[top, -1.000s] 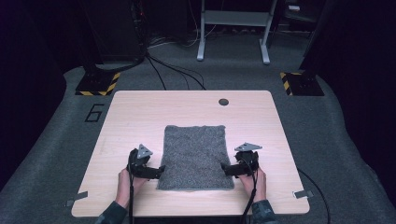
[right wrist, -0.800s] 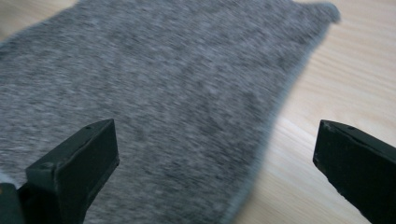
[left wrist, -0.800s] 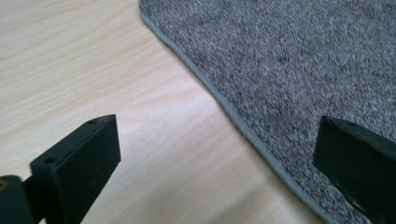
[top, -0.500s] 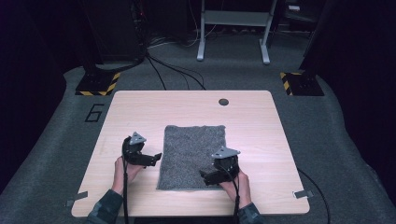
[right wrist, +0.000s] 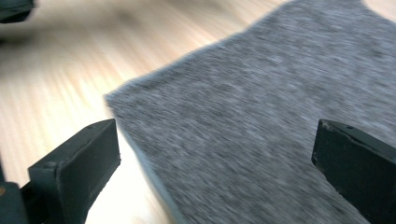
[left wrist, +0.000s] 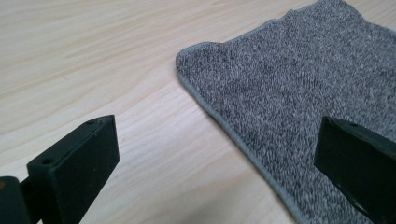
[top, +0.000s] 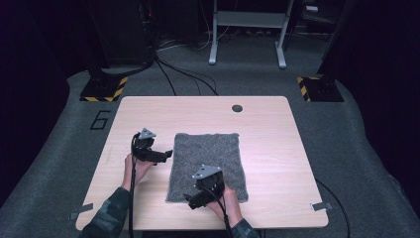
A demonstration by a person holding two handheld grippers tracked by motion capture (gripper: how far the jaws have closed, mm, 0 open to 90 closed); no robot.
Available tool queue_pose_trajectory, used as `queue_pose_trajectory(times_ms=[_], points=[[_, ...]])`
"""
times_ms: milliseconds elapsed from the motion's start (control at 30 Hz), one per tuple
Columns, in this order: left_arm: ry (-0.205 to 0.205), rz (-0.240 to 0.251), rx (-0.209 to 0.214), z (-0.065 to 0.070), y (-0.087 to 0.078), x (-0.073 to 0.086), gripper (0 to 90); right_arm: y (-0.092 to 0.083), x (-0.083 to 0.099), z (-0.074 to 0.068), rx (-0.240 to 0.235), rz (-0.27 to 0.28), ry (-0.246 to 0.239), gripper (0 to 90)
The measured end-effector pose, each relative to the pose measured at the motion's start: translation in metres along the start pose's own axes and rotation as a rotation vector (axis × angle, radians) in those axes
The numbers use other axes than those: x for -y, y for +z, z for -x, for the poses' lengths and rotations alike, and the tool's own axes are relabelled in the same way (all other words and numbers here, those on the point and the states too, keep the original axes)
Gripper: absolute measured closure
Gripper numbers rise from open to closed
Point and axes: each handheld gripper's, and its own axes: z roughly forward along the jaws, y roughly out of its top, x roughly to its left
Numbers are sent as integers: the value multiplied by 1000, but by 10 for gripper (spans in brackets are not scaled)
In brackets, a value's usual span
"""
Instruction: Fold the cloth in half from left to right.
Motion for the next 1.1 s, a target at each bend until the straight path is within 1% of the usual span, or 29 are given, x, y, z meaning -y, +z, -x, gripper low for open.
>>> queue_pose_trajectory(times_ms=[67, 100, 133, 167, 200, 233, 267, 300, 333, 367, 400, 433, 467, 500, 567, 600, 667, 700, 733, 767, 800, 833, 867, 900, 933, 967, 1000, 1033, 1100], points=[[4, -9, -1, -2, 5, -5, 1, 6, -3, -7, -20, 4, -11, 14], [-4, -11, 5, -3, 8, -7, 1, 9, -5, -10, -25, 6, -23, 20], [-9, -15, 17, -5, 11, -8, 1, 12, -7, -13, -32, 0, -23, 32], [-11, -22, 15, -6, 15, -11, 1, 14, -9, -15, -37, 4, -29, 38], [-15, -41, 17, -8, 18, -12, 1, 18, -11, -19, -40, 5, -35, 49], [-20, -59, 32, -10, 23, -14, 1, 21, -12, -21, -47, 10, -46, 61], [-26, -66, 33, -10, 25, -15, 1, 24, -14, -26, -52, 3, -44, 64], [-16, -63, 22, -11, 28, -16, 2, 27, -15, -27, -57, 2, -59, 67], [-17, -74, 23, -11, 31, -18, 1, 29, -16, -30, -60, -9, -62, 72], [-21, -81, 27, -13, 33, -19, 1, 32, -17, -32, -62, -9, -71, 82], [-26, -84, 31, -14, 36, -20, 1, 34, -17, -35, -69, -9, -61, 100], [-30, -83, 29, -15, 39, -20, 2, 36, -18, -36, -77, -21, -78, 120], [-26, -88, 33, -16, 41, -21, 2, 38, -18, -38, -75, -13, -78, 151], [-36, -80, 29, -17, 44, -22, 3, 40, -19, -40, -79, -27, -79, 168], [-15, -86, 27, -18, 47, -23, 70, 44, -20, -44, -76, -37, -86, 235], [-26, -86, 26, -18, 50, -23, 90, 45, -20, -46, -85, -48, -90, 269], [-29, -90, 26, -19, 54, -25, 106, 49, -21, -50, -89, -48, -93, 303], [-26, -91, 26, -20, 55, -26, 123, 51, -20, -51, -80, -32, -106, 333], [-22, -92, 32, -21, 56, -27, 140, 53, -21, -53, -82, -40, -96, 352], [-25, -88, 28, -21, 59, -29, 147, 53, -21, -54, -77, -47, -106, 363], [-15, -87, 12, -20, 60, -30, 171, 55, -21, -56, -78, -51, -99, 388], [-7, -95, 13, -21, 62, -32, 192, 55, -22, -56, -86, -59, -110, 401], [-6, -100, 16, -22, 63, -33, 205, 55, -21, -57, -85, -62, -107, 420], [-18, -102, 21, -22, 66, -34, 218, 55, -22, -56, -84, -76, -114, 435], [-18, -108, 19, -23, 68, -36, 240, 56, -22, -56, -80, -67, -108, 454], [-24, -100, 15, -23, 70, -37, 256, 57, -22, -57, -70, -55, -85, 473], [-8, -103, 11, -24, 70, -38, 272, 56, -22, -55, -75, -72, -108, 483], [4, -98, -1, -24, 72, -39, 296, 56, -22, -55, -73, -66, -105, 493], [9, -108, -4, -24, 75, -40, 325, 56, -22, -53, -67, -74, -109, 507]])
